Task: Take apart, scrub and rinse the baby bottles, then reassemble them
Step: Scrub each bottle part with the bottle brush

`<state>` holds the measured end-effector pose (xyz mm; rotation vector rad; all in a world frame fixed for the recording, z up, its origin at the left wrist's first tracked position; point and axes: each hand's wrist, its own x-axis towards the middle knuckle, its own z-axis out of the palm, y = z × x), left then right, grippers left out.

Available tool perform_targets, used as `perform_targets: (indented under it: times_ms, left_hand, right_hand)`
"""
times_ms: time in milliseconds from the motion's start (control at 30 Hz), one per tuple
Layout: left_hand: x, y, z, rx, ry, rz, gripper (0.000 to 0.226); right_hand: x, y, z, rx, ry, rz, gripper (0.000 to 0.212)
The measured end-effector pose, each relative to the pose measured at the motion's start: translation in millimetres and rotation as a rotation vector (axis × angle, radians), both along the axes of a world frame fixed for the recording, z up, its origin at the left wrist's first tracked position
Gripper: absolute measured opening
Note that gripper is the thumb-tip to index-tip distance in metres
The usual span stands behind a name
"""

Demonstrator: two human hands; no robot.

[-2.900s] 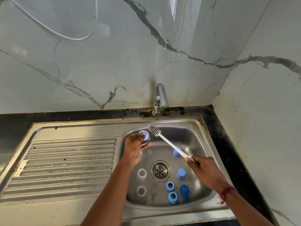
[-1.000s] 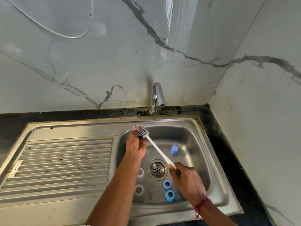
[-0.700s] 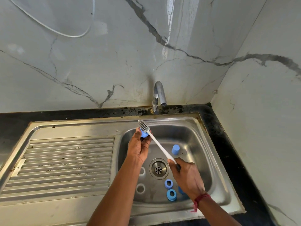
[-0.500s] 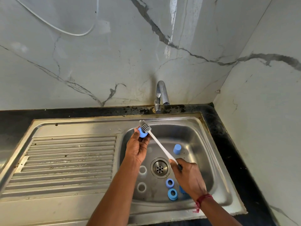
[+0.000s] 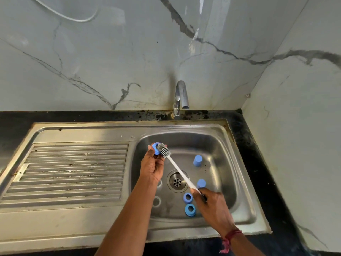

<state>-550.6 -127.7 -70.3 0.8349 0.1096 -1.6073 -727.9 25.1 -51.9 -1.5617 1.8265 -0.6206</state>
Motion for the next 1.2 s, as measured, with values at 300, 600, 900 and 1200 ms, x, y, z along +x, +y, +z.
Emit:
perform_targets:
  times_ms: [300, 600, 900, 1200]
  left_hand:
    - [-57.8, 3.5, -16.8, 0.081, 0.0, -0.091, 0.023]
    - [-71.4, -21.0, -49.9, 0.327, -0.342, -0.292, 0.031]
    - [-95.0, -43.3, -106.2, 0.34, -0.835, -0.582, 0.024]
    - [-115.8, -64.4, -147.2, 0.072, -1.498, -0.811, 0.06]
  right_hand:
    - [-35.2, -25.3, -20.5, 0.023, 0.056, -0.105, 0.031]
    - [-55.8, -72.0, -46.1, 0.229, -0.041, -0.218, 0.046]
    - [-56.3, -86.6, -81.8, 0.284, -0.195, -0.318, 0.044]
    - [-59.0, -100.9, -89.0, 0.143, -0.272, -0.397, 0.043]
